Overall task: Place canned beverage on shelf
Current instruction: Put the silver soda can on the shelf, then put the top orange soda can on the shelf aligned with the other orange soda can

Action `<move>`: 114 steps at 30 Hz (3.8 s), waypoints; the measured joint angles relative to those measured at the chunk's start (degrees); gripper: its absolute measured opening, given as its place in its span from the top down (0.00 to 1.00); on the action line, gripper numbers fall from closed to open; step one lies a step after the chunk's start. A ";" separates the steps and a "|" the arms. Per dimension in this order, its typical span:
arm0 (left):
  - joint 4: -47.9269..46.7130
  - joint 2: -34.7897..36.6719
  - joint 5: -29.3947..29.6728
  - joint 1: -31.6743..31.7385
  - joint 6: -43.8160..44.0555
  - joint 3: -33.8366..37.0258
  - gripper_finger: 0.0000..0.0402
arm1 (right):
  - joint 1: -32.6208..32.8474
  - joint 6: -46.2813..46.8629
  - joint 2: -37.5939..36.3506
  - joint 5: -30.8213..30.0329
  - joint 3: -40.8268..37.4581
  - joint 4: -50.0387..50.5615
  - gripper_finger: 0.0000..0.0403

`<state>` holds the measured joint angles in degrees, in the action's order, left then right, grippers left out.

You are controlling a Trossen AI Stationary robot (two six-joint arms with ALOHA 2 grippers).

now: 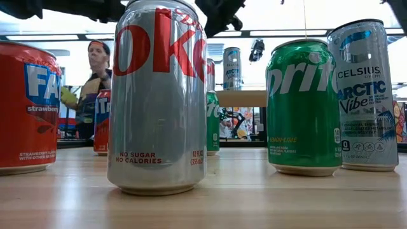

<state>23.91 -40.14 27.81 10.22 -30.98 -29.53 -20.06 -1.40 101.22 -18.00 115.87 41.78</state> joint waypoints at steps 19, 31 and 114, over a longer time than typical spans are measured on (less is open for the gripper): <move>0.00 2.96 0.09 0.02 0.15 2.46 1.00 | -2.30 -2.31 10.52 0.46 13.51 9.68 0.98; 0.29 1.59 0.09 0.02 0.00 2.35 1.00 | -1.89 -0.39 10.48 0.56 13.07 12.55 0.98; 1.50 -1.93 -9.35 -0.25 8.53 0.54 1.00 | 12.56 -7.42 -2.38 -1.21 -1.27 3.83 0.98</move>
<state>25.41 -42.07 18.46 9.97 -22.45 -28.99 -7.50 -8.82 98.84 -19.20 114.60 45.61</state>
